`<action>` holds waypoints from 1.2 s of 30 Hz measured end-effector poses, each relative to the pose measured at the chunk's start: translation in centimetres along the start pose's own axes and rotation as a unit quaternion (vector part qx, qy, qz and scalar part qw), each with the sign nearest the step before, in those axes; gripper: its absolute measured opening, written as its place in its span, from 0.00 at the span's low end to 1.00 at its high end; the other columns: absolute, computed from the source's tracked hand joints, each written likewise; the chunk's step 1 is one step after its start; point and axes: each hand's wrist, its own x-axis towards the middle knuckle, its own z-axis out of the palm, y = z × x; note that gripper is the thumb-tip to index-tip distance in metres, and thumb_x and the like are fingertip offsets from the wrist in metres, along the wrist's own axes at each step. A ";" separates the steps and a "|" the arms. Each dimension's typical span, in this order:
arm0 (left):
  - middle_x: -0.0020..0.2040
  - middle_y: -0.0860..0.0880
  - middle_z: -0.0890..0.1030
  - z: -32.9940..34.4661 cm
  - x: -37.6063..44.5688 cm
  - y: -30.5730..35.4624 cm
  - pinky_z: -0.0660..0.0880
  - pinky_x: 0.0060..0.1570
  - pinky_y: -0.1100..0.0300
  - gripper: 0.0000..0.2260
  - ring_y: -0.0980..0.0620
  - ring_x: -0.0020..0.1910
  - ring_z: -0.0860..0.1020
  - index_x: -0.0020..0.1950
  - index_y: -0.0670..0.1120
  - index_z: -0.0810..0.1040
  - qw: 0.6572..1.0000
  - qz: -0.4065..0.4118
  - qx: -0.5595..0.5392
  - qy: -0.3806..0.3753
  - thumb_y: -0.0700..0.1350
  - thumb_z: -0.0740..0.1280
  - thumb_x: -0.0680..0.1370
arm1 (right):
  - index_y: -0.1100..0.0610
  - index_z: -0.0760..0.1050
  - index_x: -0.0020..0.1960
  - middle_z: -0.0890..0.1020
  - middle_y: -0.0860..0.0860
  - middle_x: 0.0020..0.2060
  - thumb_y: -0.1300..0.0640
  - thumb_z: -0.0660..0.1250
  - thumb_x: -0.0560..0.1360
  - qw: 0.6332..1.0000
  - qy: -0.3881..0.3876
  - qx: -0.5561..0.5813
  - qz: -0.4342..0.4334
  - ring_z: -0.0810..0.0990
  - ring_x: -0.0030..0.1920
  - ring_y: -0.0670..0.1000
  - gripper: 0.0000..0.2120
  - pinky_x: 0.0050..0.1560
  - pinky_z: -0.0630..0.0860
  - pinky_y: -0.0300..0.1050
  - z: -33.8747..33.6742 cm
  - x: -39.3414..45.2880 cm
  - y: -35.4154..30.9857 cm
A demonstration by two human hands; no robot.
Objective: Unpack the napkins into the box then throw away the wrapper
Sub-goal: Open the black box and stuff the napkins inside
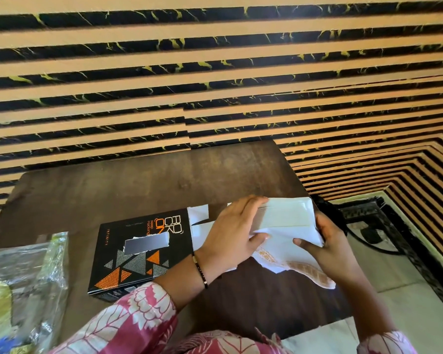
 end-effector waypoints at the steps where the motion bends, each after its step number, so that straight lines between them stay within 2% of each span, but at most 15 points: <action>1: 0.64 0.50 0.72 -0.1 0.0 -0.1 0.71 0.61 0.53 0.26 0.50 0.61 0.72 0.65 0.50 0.64 1.000 0.013 0.008 0.011 0.50 0.70 0.70 | 0.45 0.70 0.53 0.80 0.49 0.47 0.66 0.71 0.69 1.000 0.001 0.007 -0.001 0.78 0.50 0.46 0.21 0.44 0.75 0.41 0.0 0.0 -0.1; 3: 0.65 0.51 0.71 -0.2 -0.1 -0.2 0.70 0.61 0.54 0.24 0.50 0.62 0.71 0.63 0.50 0.66 0.999 0.039 0.028 0.021 0.50 0.70 0.71 | 0.43 0.71 0.51 0.81 0.48 0.48 0.66 0.71 0.69 1.000 0.001 0.022 -0.004 0.78 0.50 0.46 0.21 0.44 0.75 0.41 0.0 -0.1 -0.1; 6: 0.68 0.49 0.68 0.0 -0.1 -0.5 0.64 0.67 0.50 0.26 0.47 0.67 0.68 0.63 0.50 0.66 0.997 0.045 0.068 0.010 0.54 0.71 0.70 | 0.41 0.72 0.50 0.81 0.46 0.48 0.66 0.71 0.69 1.000 -0.008 0.024 -0.009 0.79 0.49 0.45 0.22 0.44 0.76 0.41 -0.1 -0.1 -0.2; 9: 0.71 0.48 0.66 -0.1 0.0 -0.6 0.60 0.69 0.48 0.29 0.47 0.68 0.66 0.65 0.49 0.66 0.998 0.024 0.061 -0.006 0.57 0.71 0.69 | 0.39 0.71 0.50 0.81 0.44 0.49 0.67 0.71 0.69 0.999 -0.018 0.024 -0.020 0.79 0.49 0.41 0.24 0.42 0.76 0.34 -0.1 -0.2 -0.5; 13: 0.71 0.49 0.65 -0.4 -0.1 -0.4 0.60 0.70 0.48 0.29 0.48 0.69 0.65 0.64 0.49 0.67 0.999 0.005 0.039 -0.017 0.58 0.71 0.68 | 0.38 0.70 0.51 0.80 0.41 0.48 0.66 0.70 0.69 0.999 -0.029 0.023 -0.024 0.77 0.49 0.34 0.24 0.39 0.76 0.28 0.0 -0.3 -0.8; 22: 0.73 0.50 0.62 -1.2 -0.1 -0.4 0.61 0.69 0.46 0.30 0.49 0.69 0.64 0.65 0.50 0.67 0.999 -0.001 0.035 -0.034 0.59 0.71 0.68 | 0.38 0.72 0.52 0.82 0.41 0.46 0.68 0.70 0.69 0.998 -0.042 0.023 -0.038 0.79 0.50 0.38 0.26 0.40 0.78 0.31 0.1 -0.2 -0.6; 25: 0.72 0.49 0.63 -1.2 -0.1 -0.6 0.61 0.69 0.44 0.26 0.47 0.69 0.65 0.60 0.49 0.71 0.999 0.010 0.042 -0.026 0.59 0.72 0.67 | 0.39 0.73 0.52 0.81 0.37 0.47 0.67 0.71 0.69 0.998 -0.053 0.016 -0.038 0.80 0.49 0.40 0.25 0.41 0.79 0.33 0.0 -0.2 -0.5; 29: 0.71 0.49 0.66 -1.4 -0.2 -0.9 0.58 0.71 0.44 0.19 0.47 0.71 0.63 0.52 0.48 0.75 0.998 0.035 0.043 -0.024 0.56 0.73 0.67 | 0.48 0.76 0.51 0.83 0.49 0.44 0.61 0.74 0.65 0.997 -0.068 0.025 -0.027 0.82 0.45 0.49 0.17 0.42 0.82 0.49 -0.1 -0.1 -0.6; 32: 0.69 0.50 0.68 -1.5 -0.3 -0.9 0.57 0.71 0.46 0.17 0.48 0.69 0.65 0.50 0.48 0.75 0.998 0.050 0.033 -0.033 0.54 0.73 0.67 | 0.47 0.76 0.53 0.84 0.48 0.45 0.61 0.76 0.65 0.995 -0.084 0.044 -0.022 0.83 0.45 0.48 0.20 0.42 0.83 0.48 -0.1 -0.1 -0.9; 34: 0.68 0.50 0.68 -1.5 -0.3 -0.9 0.60 0.69 0.48 0.17 0.48 0.66 0.68 0.51 0.48 0.73 0.997 0.051 0.023 -0.050 0.54 0.72 0.68 | 0.46 0.75 0.57 0.84 0.45 0.48 0.60 0.76 0.65 0.994 -0.102 0.044 -0.019 0.83 0.49 0.46 0.23 0.46 0.82 0.47 -0.2 0.2 -1.0; 36: 0.67 0.50 0.69 -1.6 -0.2 -0.6 0.68 0.62 0.51 0.18 0.48 0.60 0.73 0.52 0.49 0.71 0.996 0.057 0.010 -0.065 0.53 0.71 0.68 | 0.47 0.73 0.61 0.83 0.46 0.51 0.59 0.76 0.66 0.993 -0.117 0.026 -0.019 0.81 0.52 0.44 0.26 0.50 0.81 0.45 -0.3 0.5 -0.9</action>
